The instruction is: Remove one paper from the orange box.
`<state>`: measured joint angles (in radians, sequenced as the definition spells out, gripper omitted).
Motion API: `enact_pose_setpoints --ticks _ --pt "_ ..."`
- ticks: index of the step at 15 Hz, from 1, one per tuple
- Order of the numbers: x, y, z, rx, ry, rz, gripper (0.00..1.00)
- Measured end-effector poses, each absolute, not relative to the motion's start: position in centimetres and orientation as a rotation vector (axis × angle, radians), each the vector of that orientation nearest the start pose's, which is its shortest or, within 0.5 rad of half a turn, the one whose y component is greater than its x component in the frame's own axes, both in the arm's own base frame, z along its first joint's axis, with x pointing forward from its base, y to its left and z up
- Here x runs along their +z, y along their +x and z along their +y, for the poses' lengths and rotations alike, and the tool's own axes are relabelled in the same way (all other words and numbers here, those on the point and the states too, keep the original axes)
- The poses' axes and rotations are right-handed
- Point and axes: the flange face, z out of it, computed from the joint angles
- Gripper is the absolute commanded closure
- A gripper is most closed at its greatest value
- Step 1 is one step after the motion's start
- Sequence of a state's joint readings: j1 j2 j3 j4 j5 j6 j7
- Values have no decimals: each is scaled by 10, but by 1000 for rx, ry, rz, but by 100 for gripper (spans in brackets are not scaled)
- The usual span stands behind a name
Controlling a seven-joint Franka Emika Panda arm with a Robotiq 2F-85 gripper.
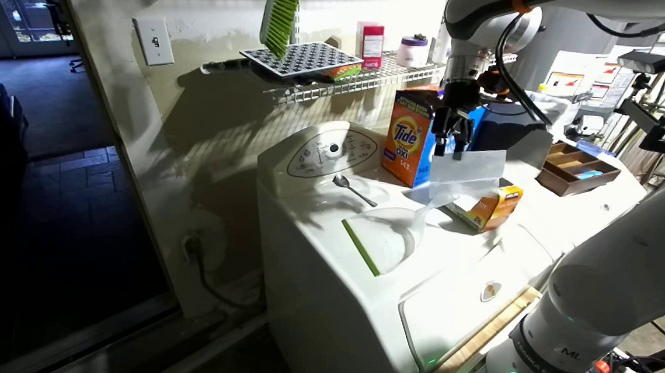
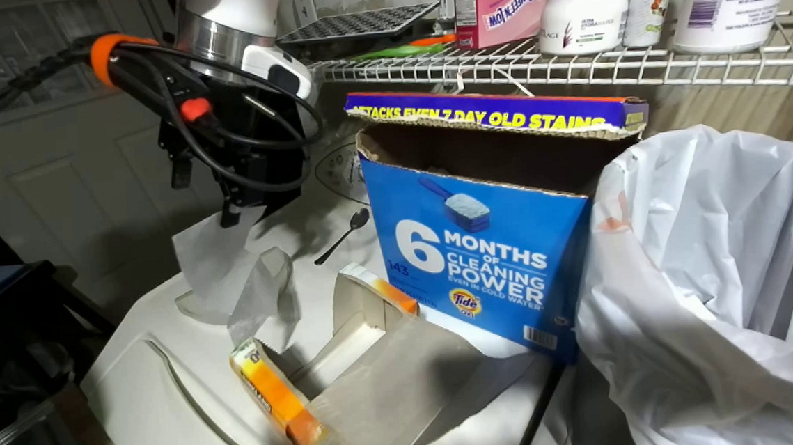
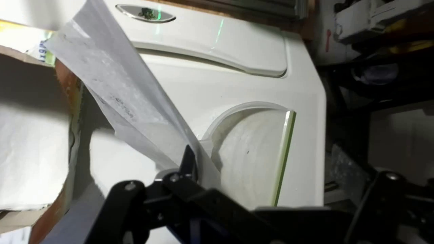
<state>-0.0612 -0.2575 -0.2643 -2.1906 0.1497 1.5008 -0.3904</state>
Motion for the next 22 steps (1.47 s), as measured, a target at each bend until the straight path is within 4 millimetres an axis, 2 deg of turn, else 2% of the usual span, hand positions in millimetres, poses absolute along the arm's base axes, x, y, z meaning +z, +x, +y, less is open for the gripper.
enact_pose_setpoints --ticks 5,12,14,17,22 --pt "471 403 -125 622 -2623 -91 0" --pt "464 405 -121 805 -2474 -144 0" --pt "450 414 -123 804 -2495 -125 0" --pt "420 439 -125 722 -2604 -113 0" --pt "392 467 -112 545 -2819 -202 0"
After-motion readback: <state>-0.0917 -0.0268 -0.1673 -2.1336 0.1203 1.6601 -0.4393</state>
